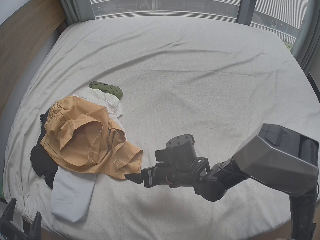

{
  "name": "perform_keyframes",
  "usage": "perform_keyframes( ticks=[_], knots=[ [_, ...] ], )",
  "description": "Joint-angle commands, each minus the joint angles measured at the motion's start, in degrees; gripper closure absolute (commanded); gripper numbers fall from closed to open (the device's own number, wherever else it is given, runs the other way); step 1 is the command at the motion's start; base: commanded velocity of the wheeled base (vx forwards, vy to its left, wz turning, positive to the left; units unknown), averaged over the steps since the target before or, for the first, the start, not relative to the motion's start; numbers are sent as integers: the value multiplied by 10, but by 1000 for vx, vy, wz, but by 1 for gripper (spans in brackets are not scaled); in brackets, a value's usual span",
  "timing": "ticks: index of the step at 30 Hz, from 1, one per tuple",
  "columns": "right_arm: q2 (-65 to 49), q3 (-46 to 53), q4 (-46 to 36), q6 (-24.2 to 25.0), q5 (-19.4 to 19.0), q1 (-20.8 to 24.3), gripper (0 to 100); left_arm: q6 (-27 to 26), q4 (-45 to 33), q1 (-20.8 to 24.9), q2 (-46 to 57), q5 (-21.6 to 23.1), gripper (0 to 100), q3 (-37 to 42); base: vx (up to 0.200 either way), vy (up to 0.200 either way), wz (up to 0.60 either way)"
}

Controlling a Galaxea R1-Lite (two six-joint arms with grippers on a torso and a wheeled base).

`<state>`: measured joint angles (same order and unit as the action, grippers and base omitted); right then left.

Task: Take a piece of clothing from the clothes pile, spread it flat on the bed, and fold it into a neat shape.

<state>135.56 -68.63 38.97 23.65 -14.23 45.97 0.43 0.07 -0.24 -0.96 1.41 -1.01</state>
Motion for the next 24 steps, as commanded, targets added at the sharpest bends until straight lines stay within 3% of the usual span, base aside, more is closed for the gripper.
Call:
perform_keyframes(
  ticks=[1,14,15,24],
  knots=[
    [33,-21,-1,2,1,6,0,0,0,0,9,0,0,10,0,0,0],
    [86,-88,8,21,31,24,0,0,0,0,9,0,0,10,0,0,0],
    [88,-93,8,26,34,25,100,0,0,0,9,0,0,10,0,0,0],
    [91,-90,20,33,54,26,100,0,0,0,9,0,0,10,0,0,0]
  ],
)
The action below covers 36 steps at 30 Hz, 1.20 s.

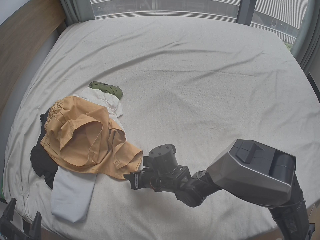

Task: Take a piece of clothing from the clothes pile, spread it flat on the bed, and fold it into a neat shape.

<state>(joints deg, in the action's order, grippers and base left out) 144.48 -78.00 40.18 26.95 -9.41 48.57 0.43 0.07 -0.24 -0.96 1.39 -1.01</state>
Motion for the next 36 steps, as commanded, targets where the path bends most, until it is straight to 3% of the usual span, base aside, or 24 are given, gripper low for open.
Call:
perform_keyframes(
  ticks=[1,19,36],
  knots=[
    [1,7,10,0,13,0,100,0,0,0,9,0,0,10,0,0,0],
    [-102,197,17,6,37,-5,100,-1,0,0,9,0,0,10,0,0,0],
    [-166,301,17,5,53,-34,100,-1,0,0,9,1,0,10,0,0,0]
  ],
)
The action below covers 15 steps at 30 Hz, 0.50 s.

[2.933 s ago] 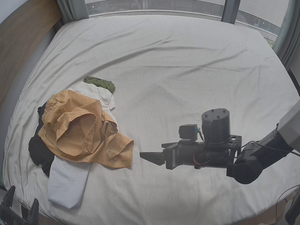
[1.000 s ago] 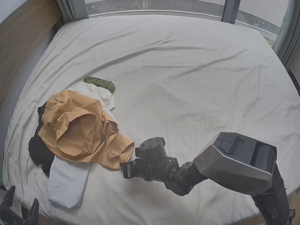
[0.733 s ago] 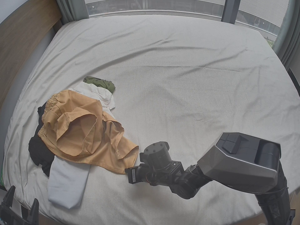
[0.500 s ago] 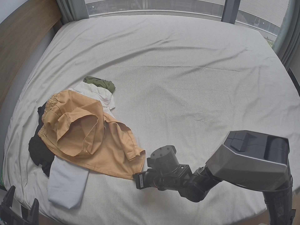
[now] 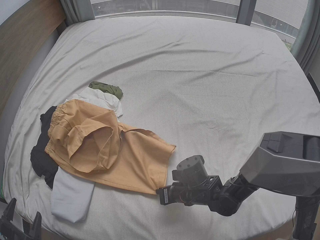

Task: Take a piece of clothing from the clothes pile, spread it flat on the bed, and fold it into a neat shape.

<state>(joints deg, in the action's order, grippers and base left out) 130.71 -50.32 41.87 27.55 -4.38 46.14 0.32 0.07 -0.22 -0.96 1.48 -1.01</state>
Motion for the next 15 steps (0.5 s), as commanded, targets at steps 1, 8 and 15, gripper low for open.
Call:
perform_keyframes(
  ticks=[1,8,15],
  knots=[
    [-34,32,0,0,2,-12,100,0,0,0,9,0,0,10,0,0,0],
    [-66,77,0,0,2,-22,100,0,0,0,9,0,0,10,0,0,0],
    [-86,113,0,0,3,-23,100,0,0,0,9,0,0,10,0,0,0]
  ],
)
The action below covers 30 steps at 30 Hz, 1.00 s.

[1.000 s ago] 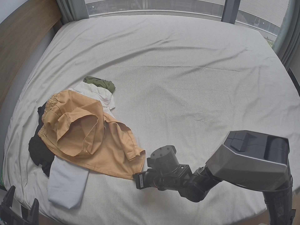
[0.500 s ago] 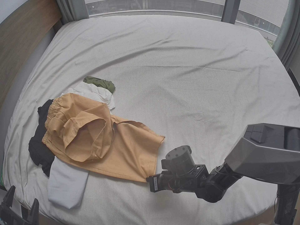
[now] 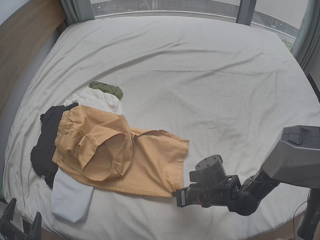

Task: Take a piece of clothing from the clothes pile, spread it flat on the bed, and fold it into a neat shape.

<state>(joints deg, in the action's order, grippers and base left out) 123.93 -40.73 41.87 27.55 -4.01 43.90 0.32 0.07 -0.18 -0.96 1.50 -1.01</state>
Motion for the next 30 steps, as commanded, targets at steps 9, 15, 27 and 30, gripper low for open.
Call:
perform_keyframes(
  ticks=[9,15,27,30],
  knots=[
    [-26,80,65,-3,6,-7,100,0,0,0,9,0,0,10,0,0,0],
    [-27,123,101,-3,6,-9,100,0,0,0,9,0,0,10,0,0,0],
    [-63,191,106,-1,23,-29,100,0,0,0,9,0,0,10,0,0,0],
    [-75,211,109,0,29,-38,100,0,0,0,9,0,0,10,0,0,0]
  ],
)
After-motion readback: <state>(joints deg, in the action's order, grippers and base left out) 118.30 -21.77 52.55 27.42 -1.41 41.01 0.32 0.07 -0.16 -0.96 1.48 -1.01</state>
